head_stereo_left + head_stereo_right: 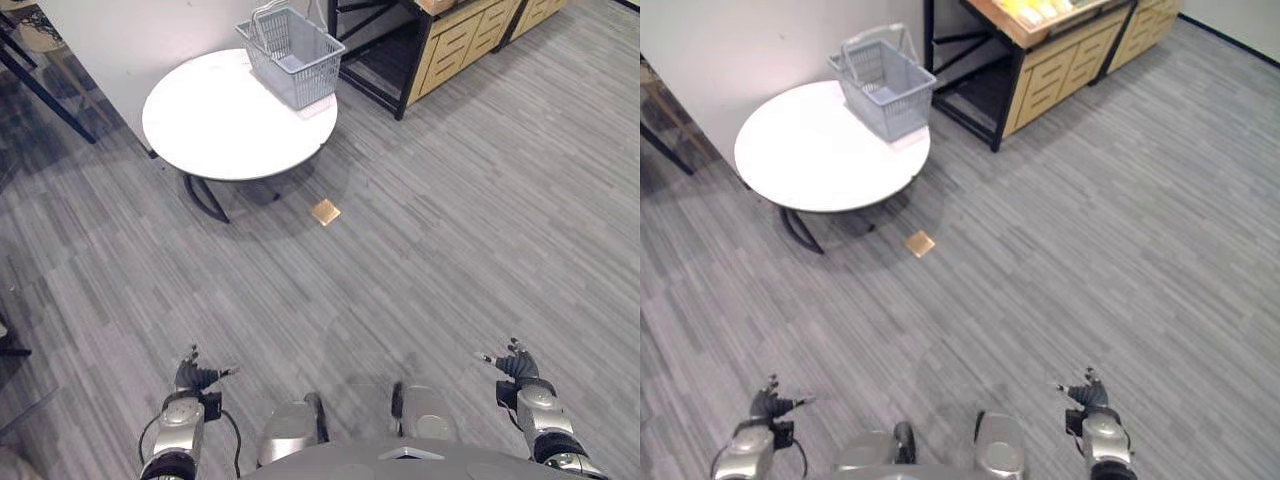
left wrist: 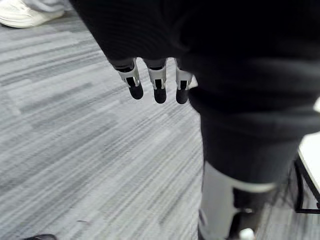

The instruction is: Pick vegetable in the basket

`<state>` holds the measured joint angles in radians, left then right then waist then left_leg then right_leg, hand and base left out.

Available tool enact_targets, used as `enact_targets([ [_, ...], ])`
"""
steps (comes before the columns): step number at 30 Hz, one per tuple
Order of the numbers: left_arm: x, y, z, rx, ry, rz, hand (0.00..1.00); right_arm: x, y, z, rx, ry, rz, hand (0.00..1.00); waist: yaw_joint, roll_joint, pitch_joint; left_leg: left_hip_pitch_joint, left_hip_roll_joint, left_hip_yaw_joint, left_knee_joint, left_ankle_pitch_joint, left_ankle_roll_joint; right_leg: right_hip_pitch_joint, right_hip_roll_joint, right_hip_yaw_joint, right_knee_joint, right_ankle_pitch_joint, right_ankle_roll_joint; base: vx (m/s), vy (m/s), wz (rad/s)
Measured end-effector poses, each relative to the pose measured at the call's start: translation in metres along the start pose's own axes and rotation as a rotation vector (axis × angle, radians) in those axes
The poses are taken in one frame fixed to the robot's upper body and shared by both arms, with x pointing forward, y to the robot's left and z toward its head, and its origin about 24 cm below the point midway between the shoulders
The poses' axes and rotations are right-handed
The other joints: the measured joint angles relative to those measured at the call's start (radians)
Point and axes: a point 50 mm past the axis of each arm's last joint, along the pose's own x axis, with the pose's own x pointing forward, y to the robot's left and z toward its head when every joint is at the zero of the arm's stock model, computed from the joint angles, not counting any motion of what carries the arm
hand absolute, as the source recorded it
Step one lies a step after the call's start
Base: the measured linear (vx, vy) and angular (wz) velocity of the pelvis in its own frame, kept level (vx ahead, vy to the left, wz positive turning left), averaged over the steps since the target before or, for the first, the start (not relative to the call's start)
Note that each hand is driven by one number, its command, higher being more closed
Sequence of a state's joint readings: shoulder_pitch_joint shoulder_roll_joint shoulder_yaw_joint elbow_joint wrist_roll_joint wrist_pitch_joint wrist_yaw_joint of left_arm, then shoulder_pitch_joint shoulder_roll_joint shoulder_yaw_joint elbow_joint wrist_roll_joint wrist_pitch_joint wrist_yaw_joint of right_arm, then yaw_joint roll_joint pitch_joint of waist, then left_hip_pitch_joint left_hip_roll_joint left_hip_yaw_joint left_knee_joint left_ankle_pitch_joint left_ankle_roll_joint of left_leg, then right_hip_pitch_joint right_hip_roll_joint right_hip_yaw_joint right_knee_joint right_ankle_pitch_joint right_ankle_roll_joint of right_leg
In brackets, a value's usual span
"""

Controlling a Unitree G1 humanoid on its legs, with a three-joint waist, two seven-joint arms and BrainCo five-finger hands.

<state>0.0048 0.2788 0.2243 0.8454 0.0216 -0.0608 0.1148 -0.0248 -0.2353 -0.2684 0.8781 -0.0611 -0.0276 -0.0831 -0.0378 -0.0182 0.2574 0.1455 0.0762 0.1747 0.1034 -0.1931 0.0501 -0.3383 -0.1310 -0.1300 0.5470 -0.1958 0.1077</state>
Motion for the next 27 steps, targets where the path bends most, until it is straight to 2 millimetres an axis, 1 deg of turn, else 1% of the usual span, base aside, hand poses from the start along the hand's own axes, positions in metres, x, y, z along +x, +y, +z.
enact_targets([
  [1, 0.003, -0.002, 0.009, -0.005, -0.025, -0.003, 0.00, 0.000, -0.001, 0.000, 0.013, 0.001, -0.006, 0.00, -0.009, 0.006, 0.008, 0.028, 0.029, -0.018, -0.013, -0.019, -0.031, -0.004, 0.005, 0.001, -0.298, 0.117, 0.002, 0.50, -0.286, 0.76],
  [2, 0.004, -0.001, 0.012, -0.004, -0.032, -0.001, 0.00, 0.000, -0.001, -0.001, 0.018, 0.003, -0.007, 0.00, -0.011, 0.002, 0.009, 0.046, 0.032, -0.023, -0.022, -0.029, -0.047, -0.009, -0.006, 0.004, -0.391, 0.164, 0.013, 0.63, -0.383, 0.61],
  [3, 0.006, 0.000, 0.015, -0.002, -0.039, 0.001, 0.00, 0.000, -0.002, -0.001, 0.022, 0.004, -0.009, 0.00, -0.011, -0.009, 0.011, 0.072, 0.031, -0.024, -0.035, -0.043, -0.068, -0.018, -0.025, 0.005, -0.451, 0.189, 0.022, 0.58, -0.383, 0.41],
  [4, 0.006, 0.002, 0.013, 0.014, -0.028, 0.005, 0.00, 0.000, -0.006, -0.002, 0.040, 0.008, -0.025, 0.00, -0.010, -0.031, 0.018, 0.135, 0.031, -0.035, -0.057, -0.080, -0.111, -0.031, -0.057, 0.013, -0.482, 0.204, 0.032, 0.62, -0.403, 0.35],
  [5, 0.006, -0.001, 0.009, 0.018, -0.012, -0.003, 0.00, -0.001, -0.011, -0.004, 0.043, 0.013, -0.040, 0.00, -0.011, -0.026, 0.021, 0.167, 0.043, -0.042, -0.060, -0.098, -0.128, -0.033, -0.052, 0.016, -0.437, 0.288, 0.043, 0.64, -0.407, 0.32],
  [6, 0.004, -0.008, 0.002, 0.035, 0.014, -0.025, 0.00, 0.000, -0.016, 0.004, 0.067, -0.020, -0.064, 0.00, -0.013, 0.012, 0.028, 0.186, 0.085, -0.045, -0.045, -0.097, -0.135, -0.057, -0.015, 0.024, -0.334, 0.320, 0.048, 0.64, -0.420, 0.17],
  [7, 0.003, -0.011, -0.002, 0.041, 0.025, -0.034, 0.00, 0.000, -0.018, 0.011, 0.073, -0.053, -0.071, 0.00, -0.017, 0.042, 0.026, 0.167, 0.125, -0.048, 0.023, -0.084, -0.139, -0.075, 0.016, 0.022, -0.252, 0.278, 0.007, 0.60, -0.421, 0.11],
  [8, 0.003, -0.013, -0.003, 0.040, 0.028, -0.038, 0.00, 0.000, -0.019, 0.015, 0.074, -0.071, -0.073, 0.00, -0.016, 0.056, 0.026, 0.152, 0.145, -0.051, 0.074, -0.069, -0.146, -0.073, 0.028, 0.010, -0.228, 0.249, -0.004, 0.54, -0.441, 0.11],
  [9, 0.002, -0.015, -0.005, 0.035, 0.030, -0.042, 0.00, -0.001, -0.020, 0.021, 0.081, -0.095, -0.080, 0.00, -0.015, 0.064, 0.022, 0.089, 0.166, -0.076, 0.205, -0.017, -0.182, -0.065, 0.034, -0.002, -0.194, 0.198, -0.018, 0.49, -0.401, 0.15],
  [10, -0.001, -0.018, -0.008, 0.025, 0.034, -0.047, 0.00, -0.002, -0.026, 0.024, 0.090, -0.113, -0.098, 0.00, -0.011, 0.069, 0.024, 0.008, 0.187, -0.100, 0.396, 0.078, -0.217, -0.023, 0.039, -0.015, -0.191, 0.157, -0.031, 0.49, -0.370, 0.21],
  [11, -0.004, -0.019, -0.013, 0.020, 0.041, -0.049, 0.00, -0.002, -0.028, 0.028, 0.091, -0.128, -0.110, 0.00, -0.011, 0.076, 0.027, -0.037, 0.206, -0.110, 0.506, 0.134, -0.232, 0.017, 0.048, -0.023, -0.210, 0.145, -0.039, 0.50, -0.285, 0.11],
  [12, -0.010, -0.022, -0.021, 0.008, 0.053, -0.054, 0.00, -0.003, -0.033, 0.034, 0.084, -0.154, -0.130, 0.00, 0.000, 0.085, 0.036, -0.123, 0.245, -0.108, 0.734, 0.147, -0.229, 0.107, 0.077, -0.028, -0.261, 0.131, -0.047, 0.51, -0.207, -0.08],
  [13, -0.016, -0.020, -0.031, 0.001, 0.069, -0.051, 0.00, -0.003, -0.035, 0.041, 0.088, -0.183, -0.155, 0.00, 0.013, 0.090, 0.037, -0.194, 0.264, -0.074, 0.896, 0.101, -0.203, 0.192, 0.092, -0.029, -0.313, 0.121, -0.063, 0.50, -0.172, -0.15],
  [14, -0.018, -0.019, -0.035, 0.002, 0.078, -0.049, 0.00, -0.004, -0.037, 0.045, 0.089, -0.201, -0.165, 0.00, 0.028, 0.089, 0.038, -0.222, 0.264, -0.051, 0.927, 0.082, -0.189, 0.233, 0.092, -0.029, -0.334, 0.116, -0.066, 0.48, -0.121, -0.14],
  [15, -0.022, -0.017, -0.042, 0.000, 0.093, -0.042, 0.00, -0.006, -0.040, 0.055, 0.092, -0.243, -0.190, 0.00, 0.043, 0.074, 0.044, -0.278, 0.261, -0.003, 0.924, 0.046, -0.158, 0.300, 0.090, -0.031, -0.378, 0.106, -0.075, 0.45, -0.069, -0.06],
  [16, -0.024, -0.016, -0.045, -0.005, 0.100, -0.038, 0.00, -0.008, -0.045, 0.067, 0.091, -0.294, -0.217, 0.00, 0.054, 0.069, 0.045, -0.333, 0.240, 0.039, 0.850, 0.018, -0.147, 0.344, 0.080, -0.036, -0.413, 0.104, -0.075, 0.43, -0.041, -0.05],
  [17, -0.024, -0.016, -0.044, -0.010, 0.097, -0.037, 0.00, -0.008, -0.048, 0.072, 0.087, -0.315, -0.229, 0.00, 0.057, 0.064, 0.043, -0.353, 0.223, 0.063, 0.785, 0.012, -0.144, 0.361, 0.073, -0.039, -0.423, 0.101, -0.069, 0.42, 0.029, 0.12],
  [18, -0.026, -0.013, -0.047, -0.026, 0.100, -0.029, 0.00, -0.010, -0.056, 0.085, 0.080, -0.361, -0.255, 0.00, 0.062, 0.065, 0.041, -0.380, 0.185, 0.131, 0.599, 0.015, -0.133, 0.400, 0.054, -0.060, -0.447, 0.087, -0.051, 0.41, 0.100, 0.32],
  [19, -0.028, -0.011, -0.049, -0.042, 0.101, -0.018, 0.00, -0.012, -0.061, 0.094, 0.077, -0.393, -0.280, 0.00, 0.055, 0.069, 0.039, -0.390, 0.156, 0.195, 0.433, 0.042, -0.122, 0.425, 0.044, -0.086, -0.462, 0.076, -0.033, 0.51, 0.152, 0.56],
  [20, -0.029, -0.011, -0.052, -0.066, 0.109, -0.007, 0.00, -0.014, -0.069, 0.102, 0.066, -0.426, -0.307, 0.00, 0.052, 0.085, 0.030, -0.389, 0.128, 0.270, 0.262, 0.129, -0.123, 0.449, 0.046, -0.110, -0.473, 0.064, -0.016, 0.54, 0.197, 0.69],
  [21, -0.030, -0.010, -0.053, -0.085, 0.113, 0.007, 0.00, -0.018, -0.078, 0.112, 0.070, -0.464, -0.347, 0.00, 0.056, 0.102, 0.012, -0.373, 0.121, 0.356, 0.180, 0.196, 0.050, 0.472, 0.051, -0.127, -0.458, 0.021, 0.012, 0.46, 0.169, 0.66],
  [22, -0.029, -0.008, -0.052, -0.090, 0.111, 0.016, 0.00, -0.018, -0.077, 0.116, 0.075, -0.480, -0.354, 0.00, 0.056, 0.070, 0.006, -0.372, 0.091, 0.363, 0.180, 0.187, 0.047, 0.469, 0.023, -0.128, -0.437, 0.002, 0.016, 0.48, 0.171, 0.73],
  [23, -0.030, -0.007, -0.054, -0.100, 0.119, 0.025, 0.00, -0.023, -0.079, 0.131, 0.065, -0.539, -0.368, 0.00, 0.066, 0.030, -0.014, -0.371, 0.043, 0.359, 0.172, 0.155, 0.058, 0.470, -0.019, -0.141, -0.398, -0.034, 0.045, 0.44, 0.148, 0.69],
  [24, -0.032, -0.010, -0.059, -0.104, 0.140, 0.020, 0.00, -0.026, -0.081, 0.150, 0.039, -0.599, -0.386, 0.00, 0.066, -0.001, -0.015, -0.347, 0.003, 0.342, 0.157, 0.122, 0.058, 0.463, -0.059, -0.143, -0.315, -0.053, 0.051, 0.45, 0.149, 0.64],
  [25, -0.034, -0.012, -0.064, -0.103, 0.156, 0.014, 0.00, -0.027, -0.081, 0.159, 0.028, -0.627, -0.395, 0.00, 0.066, -0.008, -0.015, -0.323, -0.017, 0.330, 0.140, 0.113, 0.057, 0.448, -0.081, -0.141, -0.232, -0.058, 0.050, 0.52, 0.173, 0.78],
  [26, -0.038, -0.014, -0.071, -0.093, 0.185, 0.005, 0.00, -0.030, -0.083, 0.177, -0.020, -0.680, -0.411, 0.00, 0.061, -0.012, -0.016, -0.251, -0.056, 0.279, 0.100, 0.101, 0.054, 0.378, -0.129, -0.124, 0.034, -0.027, 0.075, 0.44, 0.127, 0.76],
  [27, -0.038, -0.013, -0.072, -0.085, 0.190, 0.006, 0.00, -0.031, -0.083, 0.182, -0.047, -0.698, -0.414, 0.00, 0.057, -0.014, -0.016, -0.223, -0.064, 0.265, 0.087, 0.093, 0.053, 0.344, -0.137, -0.096, 0.143, -0.007, 0.097, 0.53, 0.084, 1.09],
])
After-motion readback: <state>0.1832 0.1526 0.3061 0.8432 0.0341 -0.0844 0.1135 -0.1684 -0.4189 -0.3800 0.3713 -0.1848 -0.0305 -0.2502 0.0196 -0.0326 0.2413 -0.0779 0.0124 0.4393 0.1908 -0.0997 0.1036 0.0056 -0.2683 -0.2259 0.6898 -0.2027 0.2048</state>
